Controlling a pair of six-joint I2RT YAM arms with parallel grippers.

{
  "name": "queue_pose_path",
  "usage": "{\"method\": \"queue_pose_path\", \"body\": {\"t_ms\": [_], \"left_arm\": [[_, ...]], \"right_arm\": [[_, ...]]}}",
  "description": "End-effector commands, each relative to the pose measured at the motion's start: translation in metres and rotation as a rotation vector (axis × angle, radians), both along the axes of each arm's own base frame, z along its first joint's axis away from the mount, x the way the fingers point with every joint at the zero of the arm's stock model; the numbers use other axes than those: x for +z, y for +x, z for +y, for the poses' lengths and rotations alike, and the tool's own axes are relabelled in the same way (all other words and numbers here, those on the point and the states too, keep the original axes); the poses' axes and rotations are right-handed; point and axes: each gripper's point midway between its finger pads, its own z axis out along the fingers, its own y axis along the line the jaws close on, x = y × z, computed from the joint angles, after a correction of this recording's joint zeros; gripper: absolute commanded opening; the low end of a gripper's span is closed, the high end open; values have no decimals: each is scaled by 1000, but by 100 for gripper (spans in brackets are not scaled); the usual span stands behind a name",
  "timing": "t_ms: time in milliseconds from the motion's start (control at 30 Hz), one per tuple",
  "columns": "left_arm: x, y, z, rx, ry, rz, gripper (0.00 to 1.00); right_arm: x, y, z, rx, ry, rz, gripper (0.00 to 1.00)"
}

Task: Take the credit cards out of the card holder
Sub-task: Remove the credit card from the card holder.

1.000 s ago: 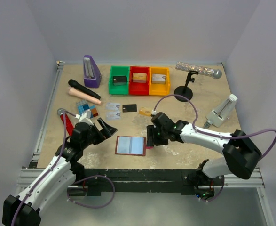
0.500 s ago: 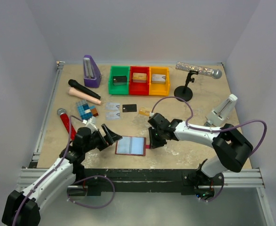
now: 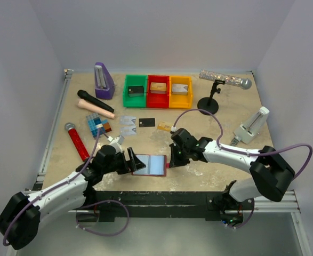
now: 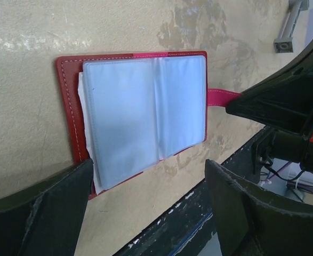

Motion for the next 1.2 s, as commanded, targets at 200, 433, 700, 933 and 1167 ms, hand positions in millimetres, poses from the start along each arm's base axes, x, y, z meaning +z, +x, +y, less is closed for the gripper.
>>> {"method": "queue_pose_path", "body": {"t_ms": [200,433,700,933,1167], "left_arm": [[20,17,-11,-2,43,-111,89],[20,19,7,73,104,-123,89],[29,18,-2,48,64,-142,89],[24,13,-12,6,54,-133,88],[12,10,-11,0,84,-105,88]], "right_arm": [[3,-6,8,36,70,-20,0],[2,-7,9,34,76,-17,0],[5,-7,12,41,91,-21,0],[3,-8,13,44,90,-15,0],[2,-8,16,46,94,-10,0]]}}
